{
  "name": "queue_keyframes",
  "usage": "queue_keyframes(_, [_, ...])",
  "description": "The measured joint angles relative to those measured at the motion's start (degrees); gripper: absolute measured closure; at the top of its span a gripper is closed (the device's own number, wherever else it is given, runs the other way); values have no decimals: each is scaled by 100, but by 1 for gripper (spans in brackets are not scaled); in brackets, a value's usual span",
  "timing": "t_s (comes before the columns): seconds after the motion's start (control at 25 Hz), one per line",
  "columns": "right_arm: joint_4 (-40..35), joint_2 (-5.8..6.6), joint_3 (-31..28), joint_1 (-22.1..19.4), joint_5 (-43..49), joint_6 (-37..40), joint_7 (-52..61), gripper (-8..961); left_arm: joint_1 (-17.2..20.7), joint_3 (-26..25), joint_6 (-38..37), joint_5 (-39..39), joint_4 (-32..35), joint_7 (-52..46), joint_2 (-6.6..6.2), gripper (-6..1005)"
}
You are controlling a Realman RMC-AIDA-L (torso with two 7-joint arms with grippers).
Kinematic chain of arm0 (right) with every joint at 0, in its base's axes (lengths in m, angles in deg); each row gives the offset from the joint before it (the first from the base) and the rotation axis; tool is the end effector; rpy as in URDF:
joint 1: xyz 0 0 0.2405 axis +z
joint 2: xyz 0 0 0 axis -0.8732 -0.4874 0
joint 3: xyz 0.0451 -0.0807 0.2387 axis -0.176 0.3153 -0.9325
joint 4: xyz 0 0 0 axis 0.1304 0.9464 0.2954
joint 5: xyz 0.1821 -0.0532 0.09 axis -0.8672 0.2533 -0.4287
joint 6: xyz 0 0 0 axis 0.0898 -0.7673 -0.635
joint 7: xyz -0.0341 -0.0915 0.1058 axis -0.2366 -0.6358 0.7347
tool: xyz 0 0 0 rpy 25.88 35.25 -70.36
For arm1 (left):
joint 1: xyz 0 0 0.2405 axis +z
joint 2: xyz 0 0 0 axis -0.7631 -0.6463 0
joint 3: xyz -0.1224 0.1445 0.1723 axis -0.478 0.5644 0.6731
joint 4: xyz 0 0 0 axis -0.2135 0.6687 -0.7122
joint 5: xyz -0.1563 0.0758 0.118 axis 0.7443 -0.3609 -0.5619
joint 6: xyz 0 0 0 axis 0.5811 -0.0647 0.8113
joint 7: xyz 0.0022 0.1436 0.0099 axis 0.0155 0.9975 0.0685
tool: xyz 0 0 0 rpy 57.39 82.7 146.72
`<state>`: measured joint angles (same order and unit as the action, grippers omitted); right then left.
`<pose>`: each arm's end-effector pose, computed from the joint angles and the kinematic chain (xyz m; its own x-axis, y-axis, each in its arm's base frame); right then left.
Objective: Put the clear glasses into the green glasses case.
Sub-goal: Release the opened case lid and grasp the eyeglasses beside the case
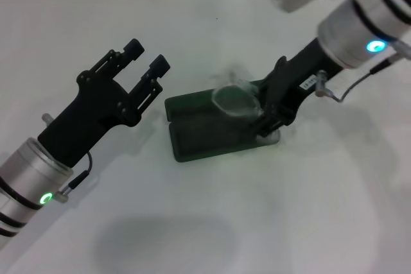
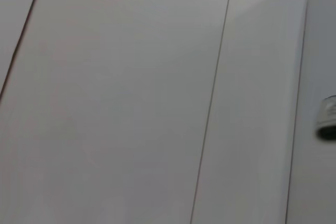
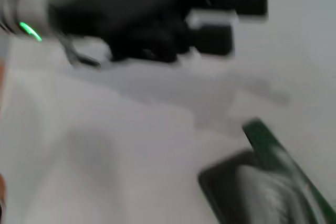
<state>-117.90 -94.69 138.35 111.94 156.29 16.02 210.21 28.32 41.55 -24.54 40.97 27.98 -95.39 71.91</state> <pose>0.0842 0.3714 -0.0259 0.9428 -0.2320 0.2395 -0.2127 -0.9716 -0.1036 -0.2661 0.2675 -0.0435 0.4447 -0.0277 0.8953 0.6070 -0.7257 -0.3239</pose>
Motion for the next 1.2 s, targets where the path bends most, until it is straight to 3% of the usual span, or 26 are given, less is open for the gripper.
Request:
queue_keyframes(0.16, [681,-24,277,466,299,-194,165,429,-19,0,4,-2,0,-4,6,425])
queue_keyframes(0.32, [570,-24,612,462,319,-347,232,430,-25,0,12,-3,-1,-6,9,425])
queue_keyframes(0.56, [-421,5,608,-89,323,-357,211,437,-31,-5,29,-3,0,-7,10,425])
queue_keyframes(0.84, [-1376,-18,705,-1190,-94,-387,-734,454,-29,-18,50,-2,-15,-8,9,426])
queue_keyframes(1.2, [-1077,-5,1438,-1294,88,-377,-1391,476,-45,-17,48,-2,0,-8,-1,426])
